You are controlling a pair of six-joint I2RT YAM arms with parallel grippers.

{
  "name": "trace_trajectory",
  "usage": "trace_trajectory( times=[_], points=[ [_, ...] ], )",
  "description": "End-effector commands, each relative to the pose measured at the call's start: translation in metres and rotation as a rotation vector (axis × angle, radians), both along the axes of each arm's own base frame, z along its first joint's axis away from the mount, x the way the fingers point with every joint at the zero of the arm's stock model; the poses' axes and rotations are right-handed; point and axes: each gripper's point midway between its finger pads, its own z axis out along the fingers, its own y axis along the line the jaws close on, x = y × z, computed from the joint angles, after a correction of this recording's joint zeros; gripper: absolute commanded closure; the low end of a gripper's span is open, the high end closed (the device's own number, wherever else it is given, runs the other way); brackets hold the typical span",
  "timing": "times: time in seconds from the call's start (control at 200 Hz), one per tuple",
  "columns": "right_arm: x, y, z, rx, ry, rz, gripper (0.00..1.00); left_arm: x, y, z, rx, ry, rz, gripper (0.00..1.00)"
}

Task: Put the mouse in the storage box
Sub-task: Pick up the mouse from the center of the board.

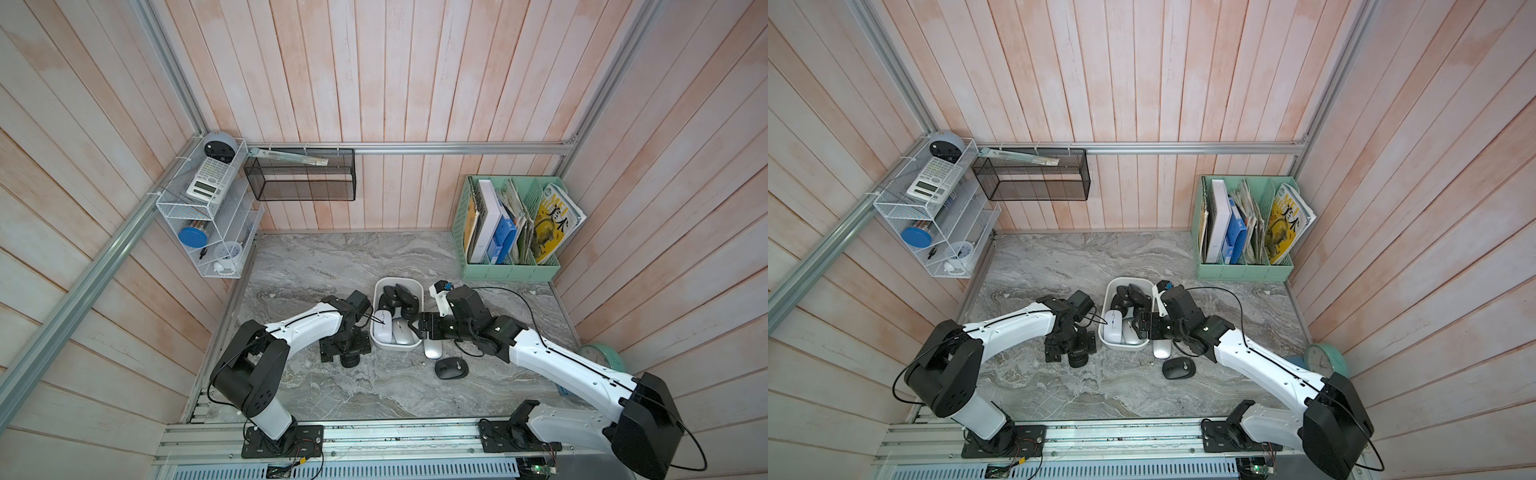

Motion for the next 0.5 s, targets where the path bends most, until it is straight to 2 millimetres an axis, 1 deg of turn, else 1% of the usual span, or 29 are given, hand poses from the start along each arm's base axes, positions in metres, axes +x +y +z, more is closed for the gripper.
trace_trajectory(
  times=[0.0,0.05,0.12,0.27,0.395,0.495],
  points=[
    [0.004,0.003,0.0,-0.018,-0.005,0.008,0.18,0.008,-0.002,-0.004,0.003,-0.033,-0.002,0.04],
    [0.004,0.004,0.0,-0.019,0.0,0.01,0.18,0.01,-0.001,-0.004,0.006,-0.041,0.001,0.05],
    [0.005,0.005,0.001,-0.022,0.002,0.013,0.19,0.01,0.001,-0.005,0.009,-0.039,0.001,0.12],
    [0.009,0.007,0.007,-0.022,-0.011,0.018,0.19,0.008,0.007,-0.01,0.036,-0.016,0.003,0.17],
    [0.01,0.008,0.007,-0.026,-0.012,0.019,0.19,0.004,0.009,-0.013,0.045,-0.003,0.0,0.19],
    [0.009,0.007,0.006,-0.029,-0.01,0.018,0.2,0.003,0.011,-0.014,0.051,-0.003,-0.001,0.24]
  ],
)
